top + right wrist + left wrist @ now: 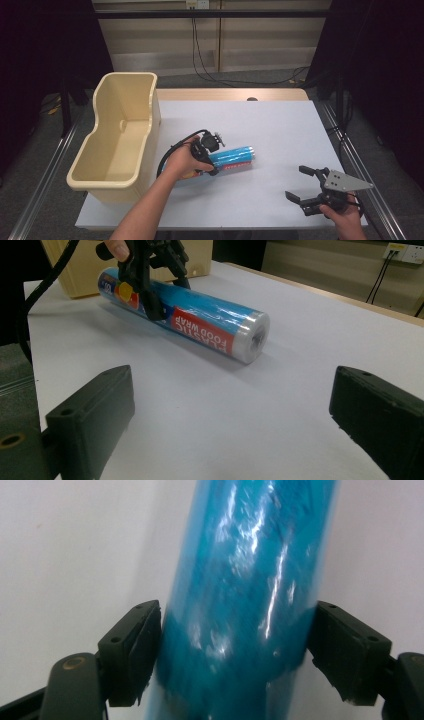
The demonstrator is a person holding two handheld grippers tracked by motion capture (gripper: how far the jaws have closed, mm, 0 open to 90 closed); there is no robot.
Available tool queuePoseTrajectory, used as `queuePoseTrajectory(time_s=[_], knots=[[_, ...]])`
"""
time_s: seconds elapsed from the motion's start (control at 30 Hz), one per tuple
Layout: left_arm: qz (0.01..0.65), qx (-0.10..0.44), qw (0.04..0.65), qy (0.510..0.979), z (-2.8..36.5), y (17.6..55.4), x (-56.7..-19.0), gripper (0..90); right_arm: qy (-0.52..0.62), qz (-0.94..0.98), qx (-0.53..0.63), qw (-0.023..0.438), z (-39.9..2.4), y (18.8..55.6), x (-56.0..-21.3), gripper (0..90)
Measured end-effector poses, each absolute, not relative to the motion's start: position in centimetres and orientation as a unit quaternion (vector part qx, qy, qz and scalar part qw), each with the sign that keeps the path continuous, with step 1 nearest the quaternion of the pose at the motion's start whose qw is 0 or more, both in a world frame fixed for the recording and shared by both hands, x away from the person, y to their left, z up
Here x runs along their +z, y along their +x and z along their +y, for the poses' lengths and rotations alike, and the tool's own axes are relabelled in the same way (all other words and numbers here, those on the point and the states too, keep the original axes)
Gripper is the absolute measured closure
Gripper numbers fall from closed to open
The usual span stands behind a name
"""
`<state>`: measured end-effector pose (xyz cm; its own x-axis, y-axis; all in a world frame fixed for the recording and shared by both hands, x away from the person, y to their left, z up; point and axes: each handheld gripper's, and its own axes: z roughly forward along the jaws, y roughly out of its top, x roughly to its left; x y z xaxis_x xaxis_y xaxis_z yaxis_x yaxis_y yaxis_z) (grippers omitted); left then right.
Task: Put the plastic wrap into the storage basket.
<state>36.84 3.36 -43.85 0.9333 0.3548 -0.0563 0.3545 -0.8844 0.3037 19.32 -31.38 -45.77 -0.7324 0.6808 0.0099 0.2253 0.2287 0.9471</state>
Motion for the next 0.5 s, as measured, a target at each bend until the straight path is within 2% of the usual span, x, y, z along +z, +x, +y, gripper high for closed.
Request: queuePoseTrajectory(time_s=[0.2,0.5], knots=[[0.184,-0.010,0.145,0.972,3.7,37.1,-44.5,24.4,0.296,0.759,0.541,0.211,-31.1,19.3,-45.7,4.1],[0.143,-0.005,0.123,0.982,2.1,37.4,-45.3,28.1,0.293,0.763,0.537,0.209,-31.1,19.3,-45.8,4.1]])
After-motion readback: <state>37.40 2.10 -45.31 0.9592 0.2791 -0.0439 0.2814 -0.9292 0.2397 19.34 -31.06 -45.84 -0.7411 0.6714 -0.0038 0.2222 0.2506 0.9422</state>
